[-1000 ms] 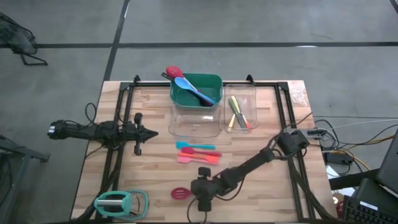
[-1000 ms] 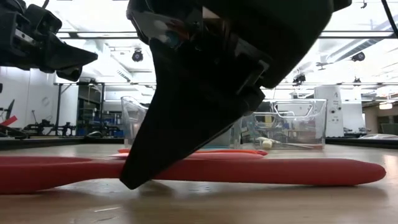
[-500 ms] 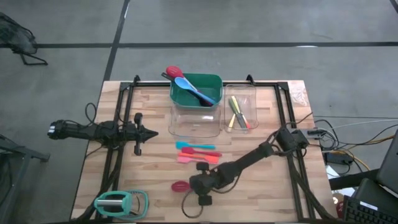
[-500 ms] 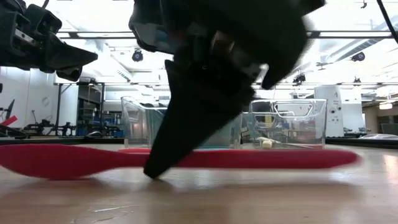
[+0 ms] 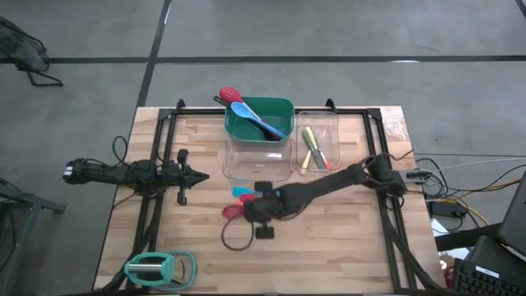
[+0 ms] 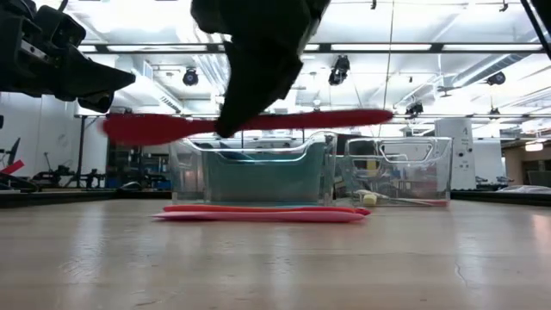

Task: Pick & Place Kitchen Items
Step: Put the red slotted spoon into the green bin

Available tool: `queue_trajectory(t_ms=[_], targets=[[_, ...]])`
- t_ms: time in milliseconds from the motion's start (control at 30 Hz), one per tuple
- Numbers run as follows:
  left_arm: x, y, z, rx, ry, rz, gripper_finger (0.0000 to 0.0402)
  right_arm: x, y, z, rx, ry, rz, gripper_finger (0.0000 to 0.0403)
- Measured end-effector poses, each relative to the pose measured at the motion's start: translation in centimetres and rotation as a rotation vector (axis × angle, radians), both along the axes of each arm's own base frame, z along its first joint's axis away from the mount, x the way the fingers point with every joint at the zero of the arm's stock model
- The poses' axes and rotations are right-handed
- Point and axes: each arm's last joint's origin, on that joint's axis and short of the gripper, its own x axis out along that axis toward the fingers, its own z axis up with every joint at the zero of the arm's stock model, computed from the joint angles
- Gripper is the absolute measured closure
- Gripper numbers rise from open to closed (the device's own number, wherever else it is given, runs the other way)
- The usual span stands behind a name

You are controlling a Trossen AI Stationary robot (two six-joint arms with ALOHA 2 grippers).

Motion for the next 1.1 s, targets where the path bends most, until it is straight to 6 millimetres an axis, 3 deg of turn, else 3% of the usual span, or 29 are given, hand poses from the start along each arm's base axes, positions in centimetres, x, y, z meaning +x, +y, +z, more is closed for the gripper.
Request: queue_trajectory(t_ms=[167, 533, 800, 1100], targets=[[0.0, 0.0, 0.0, 0.000, 0.000, 0.000, 0.0392, -0.2, -2.8, 2.3, -0.178, 0.093, -0.054, 0.0350], [0.0, 0.0, 0.0, 0.000, 0.000, 0.000, 0.0392, 1.2, -9.3, 7.9, -0.507, 0.012, -0.156, 0.0358], [0.0, 0.0, 0.0, 0.000, 0.000, 0.000, 0.0392, 1.3, -18.3, 7.9, -0.530, -0.006, -0.377, 0.0347], [0.0, 0.0, 0.0, 0.000, 0.000, 0.000, 0.0392, 0.9, -27.9, 6.7, -0.335, -0.187, -0.508, 0.0346]])
